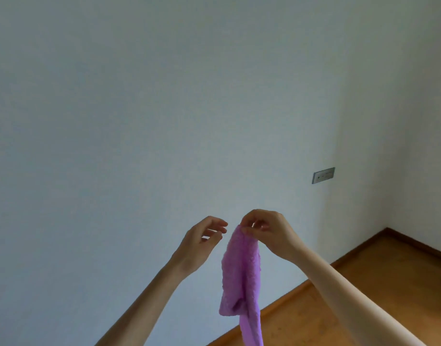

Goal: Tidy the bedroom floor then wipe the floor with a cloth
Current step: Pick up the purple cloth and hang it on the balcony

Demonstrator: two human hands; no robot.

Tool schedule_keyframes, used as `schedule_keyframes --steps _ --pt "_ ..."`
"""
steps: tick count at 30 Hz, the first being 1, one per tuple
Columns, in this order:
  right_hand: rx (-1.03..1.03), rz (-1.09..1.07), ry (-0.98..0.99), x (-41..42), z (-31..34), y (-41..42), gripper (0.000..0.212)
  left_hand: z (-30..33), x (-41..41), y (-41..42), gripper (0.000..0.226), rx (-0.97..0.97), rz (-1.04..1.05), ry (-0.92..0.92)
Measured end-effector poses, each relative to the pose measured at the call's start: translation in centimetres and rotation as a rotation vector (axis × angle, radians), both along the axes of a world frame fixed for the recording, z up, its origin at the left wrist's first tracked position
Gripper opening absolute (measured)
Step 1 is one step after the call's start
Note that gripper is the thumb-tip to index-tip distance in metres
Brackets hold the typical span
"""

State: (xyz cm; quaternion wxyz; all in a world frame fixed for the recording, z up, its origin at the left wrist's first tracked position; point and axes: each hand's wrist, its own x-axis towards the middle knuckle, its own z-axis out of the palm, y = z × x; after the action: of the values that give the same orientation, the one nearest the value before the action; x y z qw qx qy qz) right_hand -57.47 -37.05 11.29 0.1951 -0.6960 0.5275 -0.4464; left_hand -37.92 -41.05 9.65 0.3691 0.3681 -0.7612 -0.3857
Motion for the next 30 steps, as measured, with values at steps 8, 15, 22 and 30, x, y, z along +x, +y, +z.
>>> schedule_keyframes --steps 8,15,22,30 --pt "-0.008 -0.291 -0.041 -9.6 4.2 4.0 0.017 1.9 -8.1 -2.5 0.013 -0.003 -0.198 -0.006" --pt "-0.035 -0.527 0.025 -20.3 5.8 9.5 0.019 3.5 -21.1 -1.4 0.019 0.208 -0.397 0.114" --pt "-0.057 -0.687 0.061 -33.7 8.2 15.0 0.023 4.9 -37.0 0.5 0.019 0.285 -0.589 0.205" --pt "0.015 -0.776 -0.139 -47.4 8.5 19.8 0.019 5.4 -53.0 4.3 0.022 0.364 -0.736 0.251"
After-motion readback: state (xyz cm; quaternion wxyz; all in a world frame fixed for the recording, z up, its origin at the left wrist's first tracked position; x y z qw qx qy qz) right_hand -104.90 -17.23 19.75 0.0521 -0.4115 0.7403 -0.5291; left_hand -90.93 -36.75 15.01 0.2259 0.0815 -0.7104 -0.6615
